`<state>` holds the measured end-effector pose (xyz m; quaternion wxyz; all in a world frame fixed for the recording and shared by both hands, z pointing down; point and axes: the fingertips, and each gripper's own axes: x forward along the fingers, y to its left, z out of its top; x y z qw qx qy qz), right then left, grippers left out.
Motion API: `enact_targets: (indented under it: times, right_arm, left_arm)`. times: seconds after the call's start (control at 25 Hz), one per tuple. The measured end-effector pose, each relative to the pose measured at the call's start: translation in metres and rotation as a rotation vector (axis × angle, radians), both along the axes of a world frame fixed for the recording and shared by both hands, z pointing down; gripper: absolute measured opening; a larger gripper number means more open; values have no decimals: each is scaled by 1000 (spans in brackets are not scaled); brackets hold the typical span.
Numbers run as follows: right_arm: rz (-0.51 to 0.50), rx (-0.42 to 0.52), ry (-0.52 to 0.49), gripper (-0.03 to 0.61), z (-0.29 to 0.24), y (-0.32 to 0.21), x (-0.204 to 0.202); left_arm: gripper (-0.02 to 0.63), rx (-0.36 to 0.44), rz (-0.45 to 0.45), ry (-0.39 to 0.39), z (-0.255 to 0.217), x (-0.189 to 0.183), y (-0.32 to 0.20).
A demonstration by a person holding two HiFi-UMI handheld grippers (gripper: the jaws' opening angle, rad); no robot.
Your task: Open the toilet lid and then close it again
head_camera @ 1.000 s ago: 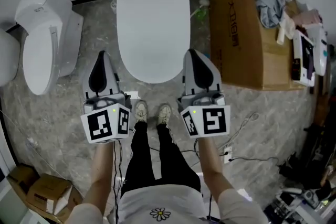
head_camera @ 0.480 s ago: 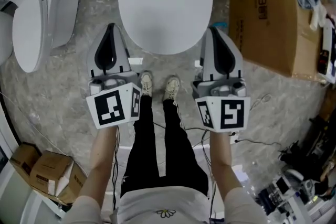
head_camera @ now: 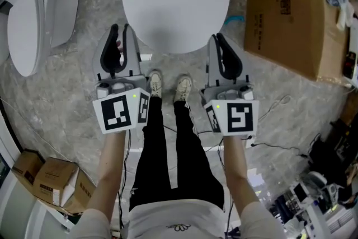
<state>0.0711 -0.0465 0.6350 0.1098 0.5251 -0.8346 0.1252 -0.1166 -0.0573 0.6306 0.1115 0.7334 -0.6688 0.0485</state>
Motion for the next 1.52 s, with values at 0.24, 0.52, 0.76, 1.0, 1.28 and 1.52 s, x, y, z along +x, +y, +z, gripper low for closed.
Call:
enact_targets:
  times: [0.24, 0.52, 0.76, 1.0, 1.28, 1.52]
  right_arm:
    - [-13, -159, 33, 174, 63, 8, 10]
    - [-56, -317, 163, 212, 143, 32, 24]
    - [-81, -424, 205, 212, 195, 53, 23]
    - [-105, -466, 243, 212, 224, 62, 18]
    - [-149, -518, 280, 212, 251, 70, 16]
    - [-161, -509, 270, 212, 253, 59, 8]
  left_arm:
    - [190, -143, 164, -40, 65, 28, 14]
    - [210, -349, 248, -185, 164, 33, 57]
    - [216, -475, 284, -209, 216, 34, 81]
    - [218, -508, 341, -234, 246, 44, 85]
    - [218, -506, 337, -210, 250, 51, 76]
    - [218, -491, 356, -200, 246, 52, 73]
